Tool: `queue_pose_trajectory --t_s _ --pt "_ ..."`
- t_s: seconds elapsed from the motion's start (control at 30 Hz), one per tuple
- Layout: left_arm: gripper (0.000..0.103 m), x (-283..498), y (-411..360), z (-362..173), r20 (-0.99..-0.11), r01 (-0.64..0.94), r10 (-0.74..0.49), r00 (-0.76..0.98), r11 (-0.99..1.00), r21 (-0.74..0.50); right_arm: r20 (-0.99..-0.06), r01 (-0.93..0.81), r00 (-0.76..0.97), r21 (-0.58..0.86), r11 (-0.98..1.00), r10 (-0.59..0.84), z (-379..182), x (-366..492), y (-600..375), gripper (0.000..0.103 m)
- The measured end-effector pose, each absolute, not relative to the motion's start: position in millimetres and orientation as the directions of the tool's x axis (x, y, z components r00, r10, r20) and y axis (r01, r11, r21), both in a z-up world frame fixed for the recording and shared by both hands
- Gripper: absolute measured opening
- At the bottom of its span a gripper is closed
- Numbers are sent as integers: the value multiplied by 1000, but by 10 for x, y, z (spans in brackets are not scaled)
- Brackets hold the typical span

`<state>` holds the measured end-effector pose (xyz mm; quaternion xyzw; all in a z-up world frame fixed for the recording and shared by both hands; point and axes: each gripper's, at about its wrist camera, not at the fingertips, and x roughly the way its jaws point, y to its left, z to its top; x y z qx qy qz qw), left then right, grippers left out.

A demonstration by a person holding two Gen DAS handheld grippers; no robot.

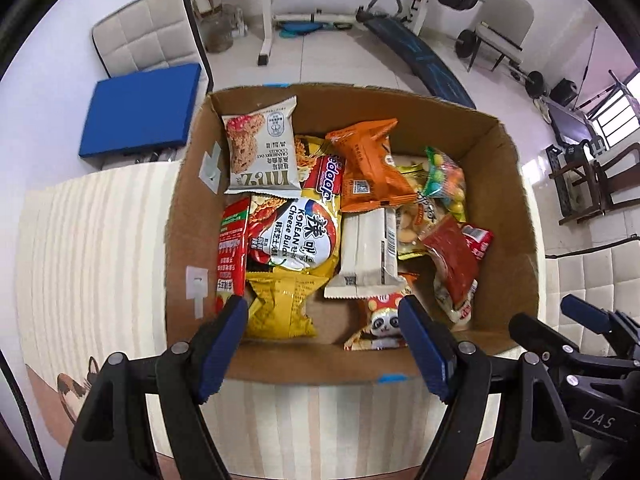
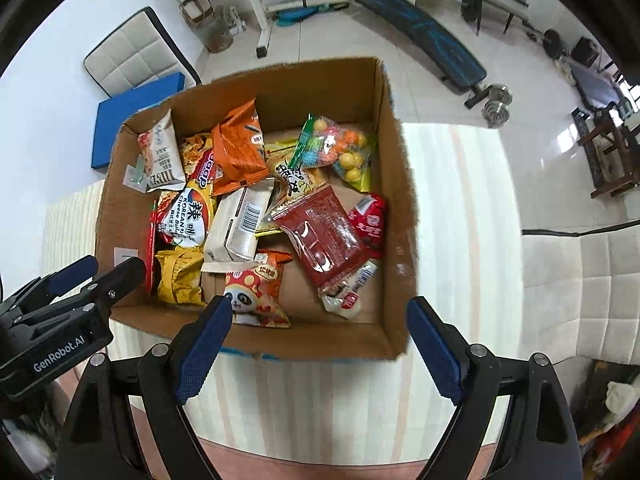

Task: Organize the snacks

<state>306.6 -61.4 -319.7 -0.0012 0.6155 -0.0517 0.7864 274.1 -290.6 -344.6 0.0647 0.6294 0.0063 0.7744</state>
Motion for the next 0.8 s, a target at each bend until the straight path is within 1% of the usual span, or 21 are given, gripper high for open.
queue_pose_trajectory --t_s 0.03,0.07,0.1,0.13,0.17,0.27,0.4,0.8 --pt "76 3002 -623 -3157 -964 82 -77 253 995 -58 -972 70 219 107 992 89 -3406 2692 -2906 91" --pt "80 2932 -633 -3112 -960 82 -73 269 995 -52 -969 68 231 105 992 87 -3360 2630 -2905 91" --pt "86 2871 -641 -3078 -958 83 -71 278 995 -50 -966 65 245 101 993 82 -3309 2563 -2902 91" --pt "99 2805 -645 -3034 -954 88 -77 290 995 -54 -963 64 257 97 993 78 -3263 2504 -2905 91" --pt "100 2714 -652 -2962 -946 93 -79 314 994 -52 -958 61 276 94 994 74 -3194 2418 -2908 91" --pt "100 2516 -659 -2798 -928 99 -60 367 995 -25 -948 55 316 73 996 52 -3048 2241 -2899 95" --pt "100 2253 -616 -2569 -905 96 -53 423 995 -14 -926 45 376 57 997 36 -2803 1959 -2881 96" --pt "100 1321 -375 -1868 -836 51 -59 546 998 -37 -853 14 519 66 998 49 -2076 941 -2804 97"
